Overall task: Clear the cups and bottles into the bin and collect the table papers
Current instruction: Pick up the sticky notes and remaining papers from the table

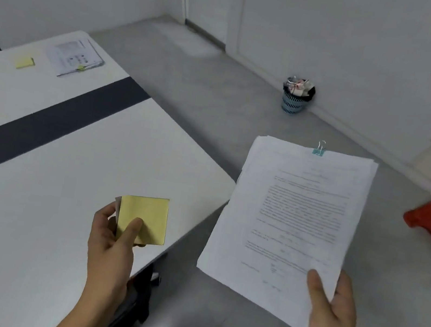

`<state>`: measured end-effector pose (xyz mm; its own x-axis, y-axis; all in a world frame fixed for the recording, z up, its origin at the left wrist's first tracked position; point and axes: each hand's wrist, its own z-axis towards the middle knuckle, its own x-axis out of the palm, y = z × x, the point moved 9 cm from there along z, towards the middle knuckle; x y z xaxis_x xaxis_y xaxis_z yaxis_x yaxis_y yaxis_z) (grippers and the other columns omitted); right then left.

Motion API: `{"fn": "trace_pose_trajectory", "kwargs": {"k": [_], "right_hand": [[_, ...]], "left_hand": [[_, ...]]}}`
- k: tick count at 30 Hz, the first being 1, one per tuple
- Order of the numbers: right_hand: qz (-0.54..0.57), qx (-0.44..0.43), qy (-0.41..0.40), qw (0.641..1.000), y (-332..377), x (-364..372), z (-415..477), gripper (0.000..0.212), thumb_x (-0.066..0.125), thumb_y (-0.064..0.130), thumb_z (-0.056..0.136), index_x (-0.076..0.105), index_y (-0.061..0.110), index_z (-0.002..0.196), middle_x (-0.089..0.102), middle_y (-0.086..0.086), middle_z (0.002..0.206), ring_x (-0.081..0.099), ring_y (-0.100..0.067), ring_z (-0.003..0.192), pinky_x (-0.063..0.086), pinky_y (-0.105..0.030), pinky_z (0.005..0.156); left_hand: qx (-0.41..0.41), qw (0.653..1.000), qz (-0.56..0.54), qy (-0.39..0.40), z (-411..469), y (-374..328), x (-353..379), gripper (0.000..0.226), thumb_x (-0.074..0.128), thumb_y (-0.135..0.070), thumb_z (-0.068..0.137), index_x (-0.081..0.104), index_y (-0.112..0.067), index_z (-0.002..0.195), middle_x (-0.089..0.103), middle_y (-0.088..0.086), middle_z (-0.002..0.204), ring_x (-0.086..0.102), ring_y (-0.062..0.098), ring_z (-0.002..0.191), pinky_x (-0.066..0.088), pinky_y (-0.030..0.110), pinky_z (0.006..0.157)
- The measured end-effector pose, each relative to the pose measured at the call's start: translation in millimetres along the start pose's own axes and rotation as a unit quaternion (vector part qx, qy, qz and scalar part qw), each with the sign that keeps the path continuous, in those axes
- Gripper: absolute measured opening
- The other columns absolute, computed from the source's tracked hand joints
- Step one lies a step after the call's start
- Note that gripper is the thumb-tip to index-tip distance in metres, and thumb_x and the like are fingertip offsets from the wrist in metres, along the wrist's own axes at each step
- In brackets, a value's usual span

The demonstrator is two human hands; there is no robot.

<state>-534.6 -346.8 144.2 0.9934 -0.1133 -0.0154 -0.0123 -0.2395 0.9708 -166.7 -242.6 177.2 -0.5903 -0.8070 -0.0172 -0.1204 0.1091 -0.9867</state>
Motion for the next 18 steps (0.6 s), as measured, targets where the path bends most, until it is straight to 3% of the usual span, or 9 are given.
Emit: {"fn": "trace_pose_trajectory", "kwargs": {"k": [3,6,9,12,16,18], "right_hand": [[-0.002,-0.022,0.016,1.0,40.3,-19.3,58.0,0.029,0.056,0.017,0.1,0.06,0.034,0.122,0.072,0.014,0.116,0.069,-0.005,0.105,0.056,-0.016,0.081],[0.0,-0.037,0.031,0.999,71.3,-21.3,113.3,0.03,0.055,0.016,0.1,0.06,0.032,0.126,0.071,0.011,0.119,0.068,-0.009,0.109,0.055,-0.027,0.091],[0.008,-0.032,0.052,0.998,82.7,-6.5,176.8,0.029,0.054,0.016,0.101,0.06,0.033,0.124,0.072,0.011,0.118,0.069,-0.009,0.108,0.057,-0.024,0.086],[0.001,-0.025,0.079,0.997,89.5,21.0,249.8,0.031,0.053,0.015,0.101,0.06,0.032,0.126,0.072,0.011,0.117,0.069,-0.009,0.108,0.057,-0.019,0.082],[-0.016,-0.034,0.103,0.994,112.3,70.2,354.1,0.03,0.053,0.015,0.101,0.06,0.034,0.124,0.072,0.011,0.119,0.068,-0.01,0.11,0.053,-0.036,0.095],[-0.015,-0.035,0.107,0.994,132.9,92.1,404.6,0.031,0.053,0.015,0.101,0.06,0.035,0.124,0.072,0.011,0.119,0.068,-0.011,0.111,0.052,-0.037,0.094]], "left_hand": [[0.009,1.0,0.01,0.012,-3.1,-15.4,61.0,0.04,0.066,-0.013,0.085,0.057,-0.031,0.119,0.067,-0.005,0.092,0.061,0.019,0.086,0.052,0.045,0.082],[0.02,1.0,-0.006,0.003,8.3,-29.9,107.4,0.038,0.064,-0.004,0.092,0.057,-0.033,0.116,0.066,0.002,0.095,0.061,0.021,0.086,0.052,0.043,0.081],[0.021,1.0,-0.014,-0.019,37.5,-31.8,148.0,0.04,0.06,-0.002,0.094,0.058,-0.039,0.109,0.067,0.006,0.099,0.062,0.026,0.089,0.051,0.043,0.079],[0.006,0.998,-0.038,-0.049,82.1,-17.9,191.7,0.038,0.059,0.0,0.095,0.056,-0.032,0.116,0.065,0.007,0.106,0.061,0.027,0.095,0.051,0.041,0.077],[-0.01,0.995,-0.07,-0.067,161.8,-10.1,264.3,0.037,0.057,0.003,0.095,0.052,-0.021,0.123,0.064,0.003,0.1,0.058,0.027,0.097,0.049,0.038,0.073],[-0.016,0.995,-0.076,-0.07,203.1,-18.2,299.8,0.038,0.057,0.004,0.094,0.052,-0.019,0.124,0.064,0.002,0.098,0.058,0.026,0.097,0.049,0.038,0.076]]}}
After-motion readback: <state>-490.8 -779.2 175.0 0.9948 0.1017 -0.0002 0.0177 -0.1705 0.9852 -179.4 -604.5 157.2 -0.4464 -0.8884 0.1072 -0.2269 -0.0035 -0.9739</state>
